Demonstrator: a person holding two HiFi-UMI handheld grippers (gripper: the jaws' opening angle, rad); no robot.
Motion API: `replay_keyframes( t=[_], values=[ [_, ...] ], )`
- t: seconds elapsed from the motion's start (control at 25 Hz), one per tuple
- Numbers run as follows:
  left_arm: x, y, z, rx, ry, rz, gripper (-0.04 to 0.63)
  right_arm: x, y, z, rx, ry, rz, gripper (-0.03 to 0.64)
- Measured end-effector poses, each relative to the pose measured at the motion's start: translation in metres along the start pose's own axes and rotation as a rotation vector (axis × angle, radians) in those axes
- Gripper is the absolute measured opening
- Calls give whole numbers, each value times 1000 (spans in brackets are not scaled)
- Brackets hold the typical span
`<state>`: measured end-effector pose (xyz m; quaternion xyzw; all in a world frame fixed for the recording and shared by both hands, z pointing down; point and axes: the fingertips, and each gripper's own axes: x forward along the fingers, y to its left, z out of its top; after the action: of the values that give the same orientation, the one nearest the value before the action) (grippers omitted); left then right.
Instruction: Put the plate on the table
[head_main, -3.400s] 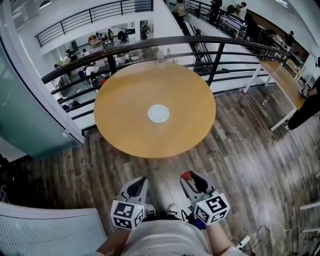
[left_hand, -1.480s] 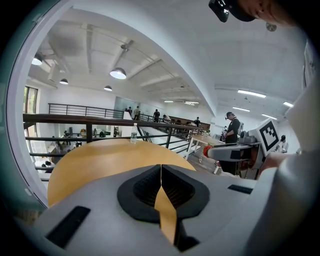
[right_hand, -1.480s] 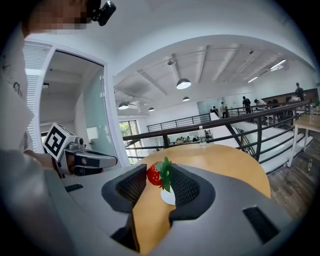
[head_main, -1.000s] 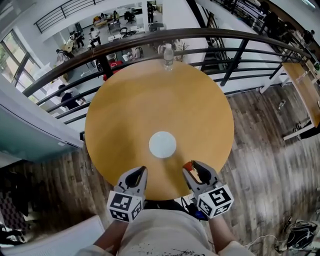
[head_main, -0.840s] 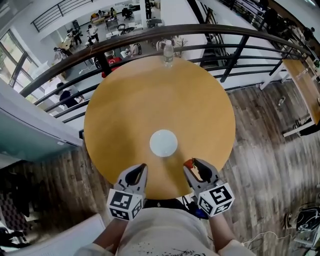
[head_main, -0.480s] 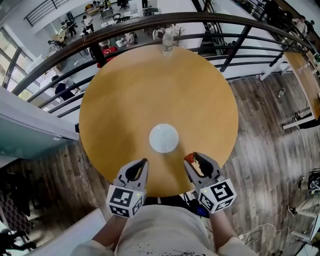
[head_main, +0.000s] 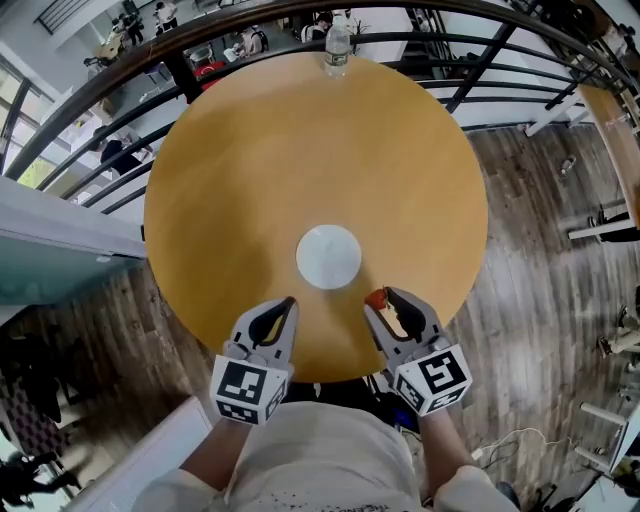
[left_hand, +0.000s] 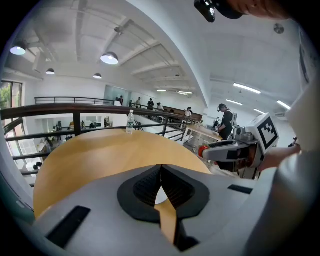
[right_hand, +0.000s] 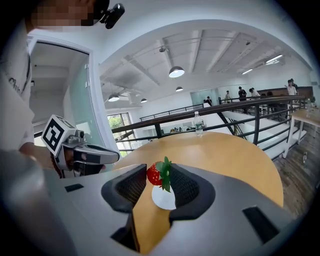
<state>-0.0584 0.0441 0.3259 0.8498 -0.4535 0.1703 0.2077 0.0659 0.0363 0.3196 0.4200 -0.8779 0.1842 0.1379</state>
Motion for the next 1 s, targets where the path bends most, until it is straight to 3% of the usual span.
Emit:
replay_keyframes(
  t=[0.32, 1.0],
  values=[
    [22, 10, -9, 31, 23, -19, 25, 31, -20, -16, -14, 25, -17, 163],
    [64, 49, -32, -13, 83, -38, 25, 87, -33, -49, -7, 103, -9, 163]
  ],
)
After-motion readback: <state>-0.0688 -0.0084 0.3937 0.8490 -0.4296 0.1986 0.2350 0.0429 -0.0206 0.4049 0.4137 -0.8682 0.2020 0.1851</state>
